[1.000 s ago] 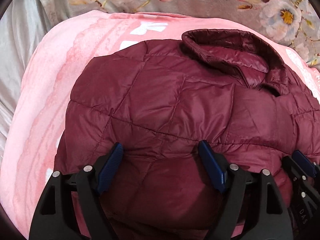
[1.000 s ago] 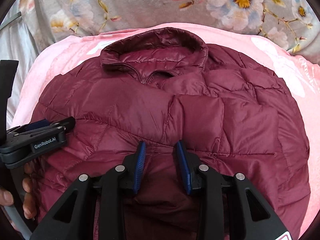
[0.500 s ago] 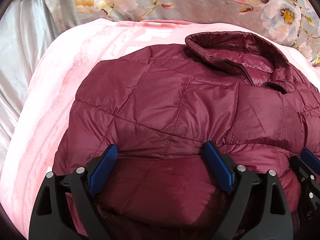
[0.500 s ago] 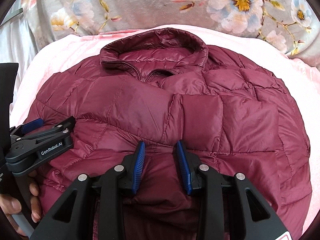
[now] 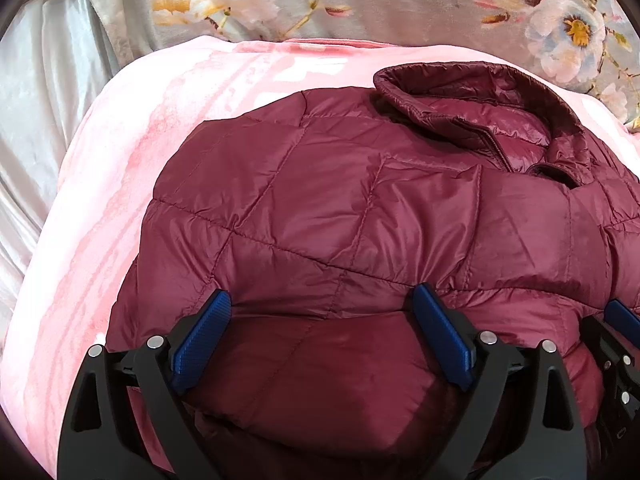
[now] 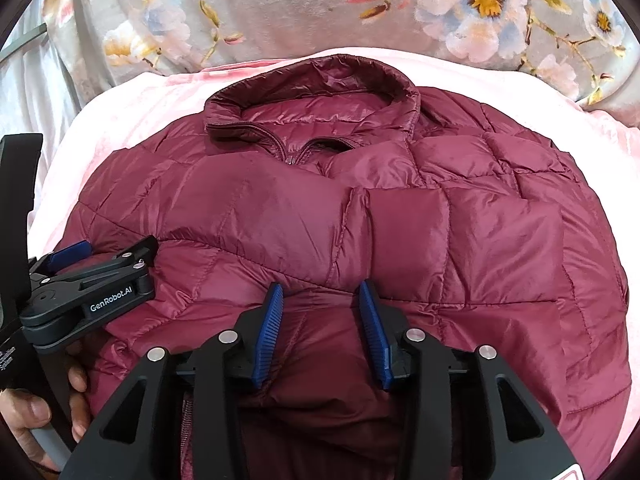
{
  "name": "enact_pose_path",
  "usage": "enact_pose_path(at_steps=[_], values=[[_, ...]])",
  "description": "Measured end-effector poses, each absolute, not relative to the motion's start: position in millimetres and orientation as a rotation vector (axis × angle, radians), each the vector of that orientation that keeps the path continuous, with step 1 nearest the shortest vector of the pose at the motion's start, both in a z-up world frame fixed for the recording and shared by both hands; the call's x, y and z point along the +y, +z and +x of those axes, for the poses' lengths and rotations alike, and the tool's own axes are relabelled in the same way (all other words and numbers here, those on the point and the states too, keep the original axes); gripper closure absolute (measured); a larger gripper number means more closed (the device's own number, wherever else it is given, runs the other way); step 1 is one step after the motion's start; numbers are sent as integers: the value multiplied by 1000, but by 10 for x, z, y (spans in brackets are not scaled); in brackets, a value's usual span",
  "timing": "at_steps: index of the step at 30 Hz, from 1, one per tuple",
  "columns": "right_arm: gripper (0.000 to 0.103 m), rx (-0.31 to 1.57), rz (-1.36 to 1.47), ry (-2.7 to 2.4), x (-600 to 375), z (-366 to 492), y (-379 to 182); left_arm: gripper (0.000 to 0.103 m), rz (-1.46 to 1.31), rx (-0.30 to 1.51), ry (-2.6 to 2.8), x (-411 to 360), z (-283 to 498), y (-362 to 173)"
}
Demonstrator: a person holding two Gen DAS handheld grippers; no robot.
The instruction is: Fold large clothes
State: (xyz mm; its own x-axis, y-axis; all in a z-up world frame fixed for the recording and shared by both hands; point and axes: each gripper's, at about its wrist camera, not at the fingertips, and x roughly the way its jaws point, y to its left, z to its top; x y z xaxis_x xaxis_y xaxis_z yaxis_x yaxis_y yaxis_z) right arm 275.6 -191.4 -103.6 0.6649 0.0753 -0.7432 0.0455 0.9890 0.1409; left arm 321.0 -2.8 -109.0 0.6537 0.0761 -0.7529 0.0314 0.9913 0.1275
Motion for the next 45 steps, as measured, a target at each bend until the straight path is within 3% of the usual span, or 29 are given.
enact_pose_path(at_steps=[9, 15, 17, 19, 20, 23, 25, 27, 31, 35, 38, 40, 43, 45], values=[[50, 816, 417, 64, -2608, 3116, -402, 13, -67, 903, -192, 165, 3544, -447], [45, 867, 584, 36, -2967, 3752, -615, 14, -214, 1003, -271, -8, 4354, -428], [44, 891, 639, 45, -3002, 3863, -737, 21, -276, 1067, -288, -51, 4542, -583], [44, 917, 661, 62, -3001, 3967, -825, 45, -311, 1121, -306, -99, 4635, -726], [46, 927, 648, 80, -2958, 4009, -827, 51, -325, 1155, -309, -124, 4687, -824], [86, 929, 651, 243, -2769, 4038, -711, 72, -323, 1158, -323, -172, 4677, -892], [89, 826, 709, 334, -2758, 3982, -527, 75, -319, 1145, -337, -168, 4658, -881], [93, 748, 689, 314, -2772, 3910, -392, 76, -319, 1141, -327, -145, 4659, -899], [98, 853, 431, 92, -2628, 3946, -565, 79, -284, 1129, -323, -135, 4628, -933], [98, 890, 478, 95, -2721, 3887, -724, 78, -250, 1109, -321, -149, 4620, -911], [89, 877, 556, 121, -2794, 3885, -681, 74, -251, 1102, -329, -158, 4621, -863], [86, 871, 580, 125, -2823, 3913, -631, 66, -261, 1097, -329, -142, 4640, -822], [70, 877, 572, 122, -2810, 3883, -607, 63, -285, 1090, -318, -109, 4660, -788], [69, 894, 567, 138, -2753, 3863, -648, 63, -294, 1095, -322, -97, 4649, -796]])
